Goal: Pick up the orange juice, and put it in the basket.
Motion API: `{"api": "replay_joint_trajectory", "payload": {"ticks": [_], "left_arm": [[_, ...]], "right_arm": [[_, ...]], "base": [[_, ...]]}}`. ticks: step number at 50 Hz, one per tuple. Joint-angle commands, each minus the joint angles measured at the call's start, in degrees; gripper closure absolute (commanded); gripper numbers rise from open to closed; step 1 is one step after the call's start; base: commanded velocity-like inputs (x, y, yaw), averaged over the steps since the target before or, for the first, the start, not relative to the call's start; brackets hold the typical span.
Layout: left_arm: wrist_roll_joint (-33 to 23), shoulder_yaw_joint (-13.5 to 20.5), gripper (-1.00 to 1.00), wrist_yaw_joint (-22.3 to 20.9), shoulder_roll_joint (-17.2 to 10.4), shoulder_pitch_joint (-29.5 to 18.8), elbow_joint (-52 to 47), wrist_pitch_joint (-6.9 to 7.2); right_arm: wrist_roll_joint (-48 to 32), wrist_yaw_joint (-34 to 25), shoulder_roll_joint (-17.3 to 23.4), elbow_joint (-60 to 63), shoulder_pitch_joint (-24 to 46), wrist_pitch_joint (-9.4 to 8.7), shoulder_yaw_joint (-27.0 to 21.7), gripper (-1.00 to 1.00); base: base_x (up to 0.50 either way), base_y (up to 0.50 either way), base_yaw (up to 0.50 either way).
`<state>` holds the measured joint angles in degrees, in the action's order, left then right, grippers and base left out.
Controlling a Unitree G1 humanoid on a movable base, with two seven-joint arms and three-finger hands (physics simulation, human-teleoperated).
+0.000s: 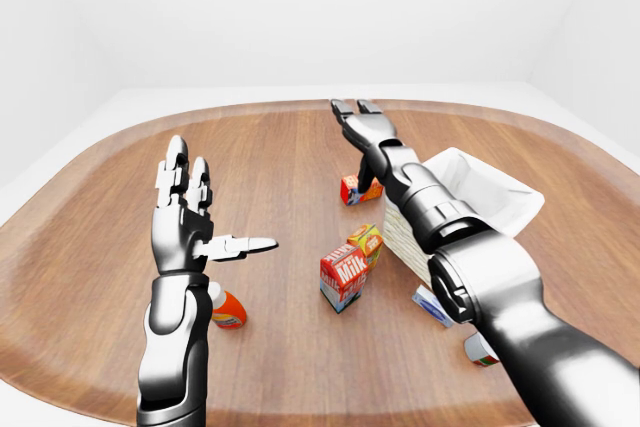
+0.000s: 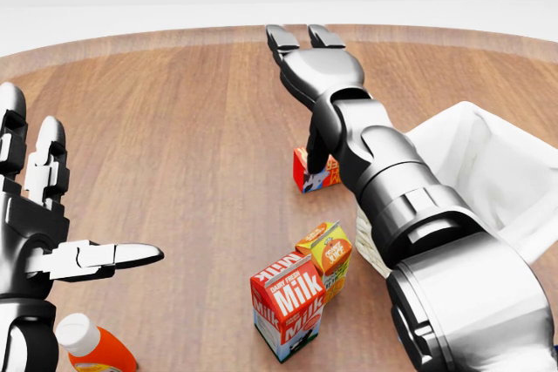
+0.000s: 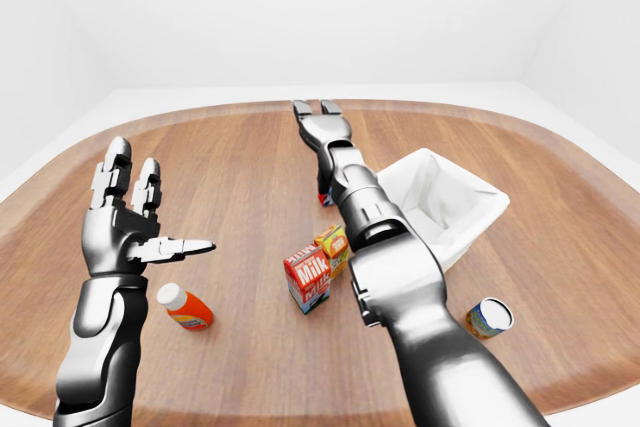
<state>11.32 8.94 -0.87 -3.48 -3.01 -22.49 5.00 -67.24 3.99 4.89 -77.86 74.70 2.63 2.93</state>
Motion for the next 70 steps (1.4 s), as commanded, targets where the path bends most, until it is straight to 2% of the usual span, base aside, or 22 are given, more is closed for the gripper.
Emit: {"api": "replay_joint_trajectory", "payload": {"ticks": [1, 4, 5, 7, 9, 70], "left_arm": [[0.04, 0.06, -1.0, -0.03, -0.03, -0.13, 0.27, 0.0], [0.09, 0.09, -1.0, -0.01, -0.06, -0.18, 0.26, 0.0], [0.13, 0.12, -1.0, -0.02, -0.07, -0.21, 0.3, 0.0], [0.14, 0.12, -1.0, -0.01, -0.08, -0.19, 0.29, 0.0], [0.15, 0.12, -1.0, 0.02, -0.07, -0.18, 0.28, 0.0], [0.43, 0.13, -1.0, 0.08, -0.03, 0.01, 0.12, 0.0]], "right_arm": [[-3.34, -2.75, -0.44, -0.79, 0.13, -0.91, -0.67, -1.0], [-3.96, -3.4, -0.54, -0.84, -0.28, -1.03, -0.57, -1.0], [-4.57, -3.75, -0.52, -0.9, -0.55, -1.58, -0.24, -1.0], [-4.85, -3.87, -0.41, -0.92, -0.75, -1.33, -0.43, -1.0], [-5.26, -4.01, -0.48, -0.94, -0.93, -2.27, -0.44, -1.0], [-7.3, -5.41, -1.72, -1.49, -6.73, -1.58, -1.23, -1.0]], "base": [[0.0, 0.0, 0.0], [0.0, 0.0, 0.0], [0.0, 0.0, 0.0], [0.0, 0.0, 0.0], [0.0, 0.0, 0.0], [0.0, 0.0, 0.0]]}}
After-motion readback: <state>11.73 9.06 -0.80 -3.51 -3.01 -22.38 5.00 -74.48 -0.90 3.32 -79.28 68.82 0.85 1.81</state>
